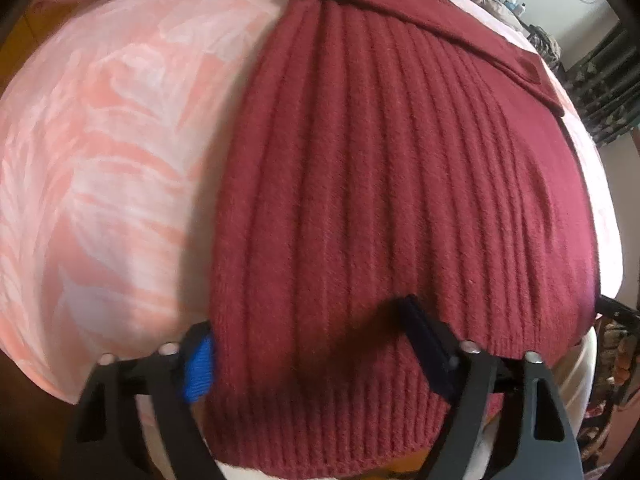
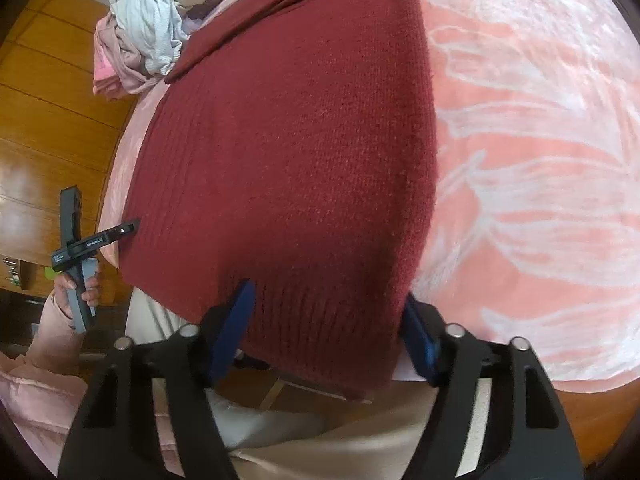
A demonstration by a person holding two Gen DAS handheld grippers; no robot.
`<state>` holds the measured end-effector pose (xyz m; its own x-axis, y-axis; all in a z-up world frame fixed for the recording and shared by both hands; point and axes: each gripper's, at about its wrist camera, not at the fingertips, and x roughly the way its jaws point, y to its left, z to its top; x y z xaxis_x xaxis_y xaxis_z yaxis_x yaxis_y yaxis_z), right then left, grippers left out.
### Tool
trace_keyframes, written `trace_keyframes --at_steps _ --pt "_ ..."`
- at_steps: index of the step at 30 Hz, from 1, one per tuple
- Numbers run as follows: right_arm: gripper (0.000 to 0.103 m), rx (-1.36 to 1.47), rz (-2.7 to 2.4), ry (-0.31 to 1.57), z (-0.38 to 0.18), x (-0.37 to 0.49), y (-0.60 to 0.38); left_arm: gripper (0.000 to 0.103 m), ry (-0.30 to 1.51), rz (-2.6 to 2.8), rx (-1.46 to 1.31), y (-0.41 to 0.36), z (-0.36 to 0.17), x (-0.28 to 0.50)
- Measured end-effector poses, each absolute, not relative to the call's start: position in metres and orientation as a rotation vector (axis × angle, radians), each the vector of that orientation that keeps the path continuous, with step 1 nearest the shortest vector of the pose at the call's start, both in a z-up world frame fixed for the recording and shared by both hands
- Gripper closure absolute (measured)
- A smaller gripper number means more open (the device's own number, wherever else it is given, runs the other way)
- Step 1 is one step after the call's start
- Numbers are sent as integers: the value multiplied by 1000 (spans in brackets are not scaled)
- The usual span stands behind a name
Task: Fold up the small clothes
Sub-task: 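Grasp the sweater hem with both grippers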
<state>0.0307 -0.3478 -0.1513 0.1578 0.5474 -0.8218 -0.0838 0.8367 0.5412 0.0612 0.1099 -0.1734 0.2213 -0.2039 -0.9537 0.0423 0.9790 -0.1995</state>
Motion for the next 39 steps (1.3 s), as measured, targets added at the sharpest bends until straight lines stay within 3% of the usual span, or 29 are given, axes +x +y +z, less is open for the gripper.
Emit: trace_keyframes --at_steps 2,4,6,7,16,23,39 --pt "76 478 488 1349 -155 29 -356 52 1333 -184 -174 114 -171 55" --pt "89 553 517 1353 -158 28 -361 68 1328 -191 -225 122 -169 55" --pt "91 589 544 1339 -157 27 -362 87 1333 -213 -285 133 -169 53" --pt "92 595 563 1324 -153 27 -362 90 1337 -235 -349 138 -167 52" --pt "93 667 655 1193 -106 58 -358 92 1236 -316 -508 148 -125 62" --pt "93 702 580 1171 -100 106 -371 92 1176 -296 -529 143 -109 105" --pt "89 907 337 1317 -163 238 -403 90 1266 -109 -666 144 -169 233"
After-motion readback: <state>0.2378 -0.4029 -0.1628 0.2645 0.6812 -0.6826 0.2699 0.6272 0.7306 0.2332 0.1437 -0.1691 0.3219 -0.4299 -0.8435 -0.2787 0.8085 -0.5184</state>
